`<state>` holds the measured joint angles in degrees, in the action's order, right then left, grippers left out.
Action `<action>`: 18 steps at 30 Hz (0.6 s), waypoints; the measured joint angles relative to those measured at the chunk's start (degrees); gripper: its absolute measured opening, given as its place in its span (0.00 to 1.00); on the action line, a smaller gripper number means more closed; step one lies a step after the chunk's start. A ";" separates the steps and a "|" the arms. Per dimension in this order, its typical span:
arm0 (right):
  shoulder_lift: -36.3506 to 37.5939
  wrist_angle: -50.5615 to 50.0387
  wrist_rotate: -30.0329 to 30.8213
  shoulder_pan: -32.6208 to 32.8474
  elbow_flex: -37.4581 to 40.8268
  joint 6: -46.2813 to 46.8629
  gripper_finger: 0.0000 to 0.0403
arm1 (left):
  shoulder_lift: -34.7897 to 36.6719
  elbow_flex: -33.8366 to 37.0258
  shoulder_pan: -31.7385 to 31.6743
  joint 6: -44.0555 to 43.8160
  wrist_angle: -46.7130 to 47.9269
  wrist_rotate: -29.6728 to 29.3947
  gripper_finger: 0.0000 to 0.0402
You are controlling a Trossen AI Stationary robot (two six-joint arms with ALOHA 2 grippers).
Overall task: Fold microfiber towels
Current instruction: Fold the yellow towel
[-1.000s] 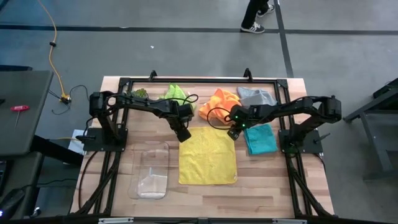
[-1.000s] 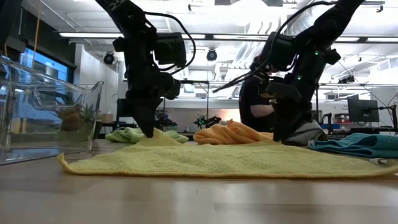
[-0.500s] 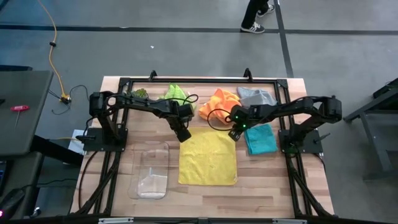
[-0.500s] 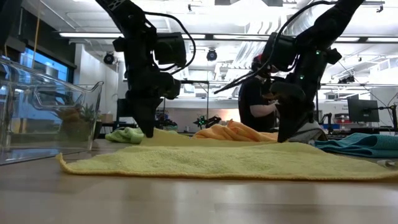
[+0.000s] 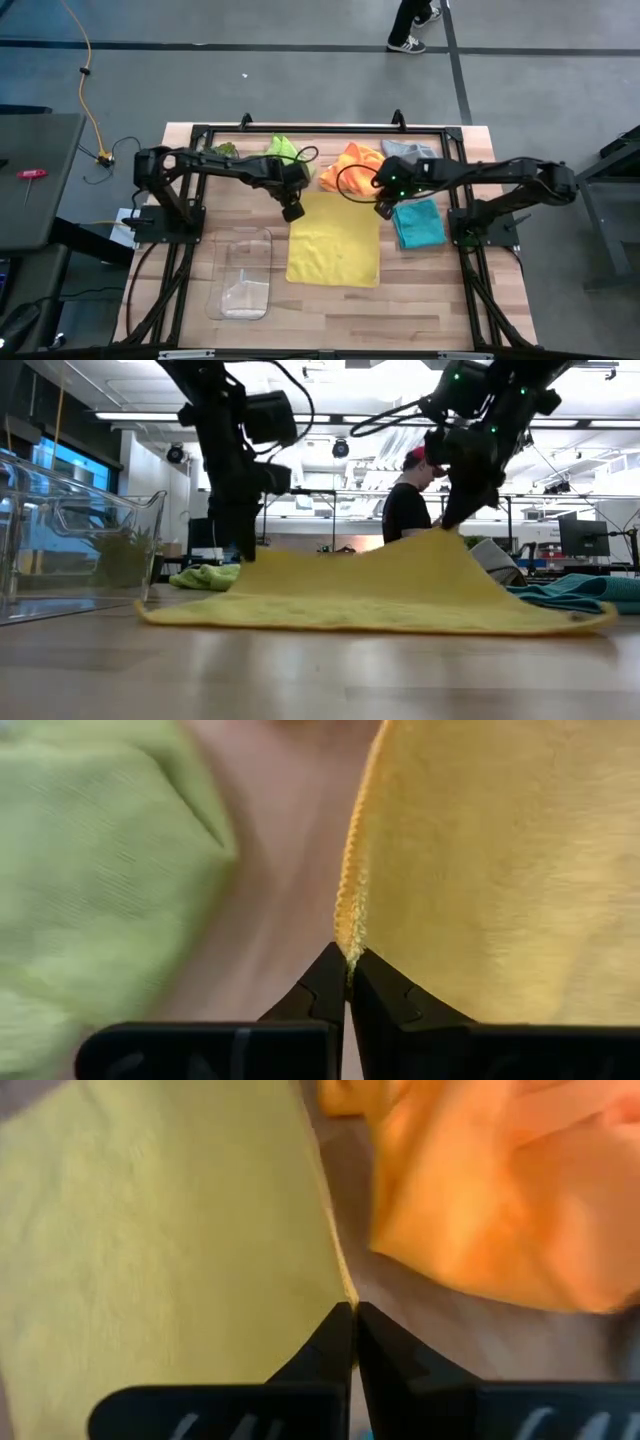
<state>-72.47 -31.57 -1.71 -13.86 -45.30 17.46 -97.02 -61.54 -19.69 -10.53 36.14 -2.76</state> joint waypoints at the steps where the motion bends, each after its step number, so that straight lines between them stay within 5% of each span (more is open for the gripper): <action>1: 0.04 -0.95 1.24 -0.01 -0.61 -0.90 0.00 | 0.53 0.00 -0.26 0.50 -0.61 -0.24 0.00; 10: 0.04 -3.26 11.36 -0.03 -3.81 -7.68 0.00 | 5.70 0.00 -0.97 7.49 -1.76 -6.72 0.00; 18: 0.04 -6.72 14.45 0.07 -8.71 -9.84 0.00 | 9.74 0.00 -0.36 13.14 -5.86 -12.21 0.00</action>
<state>-72.42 -38.29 12.75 -13.79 -54.01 7.62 -87.28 -61.54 -20.05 2.61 30.28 -14.97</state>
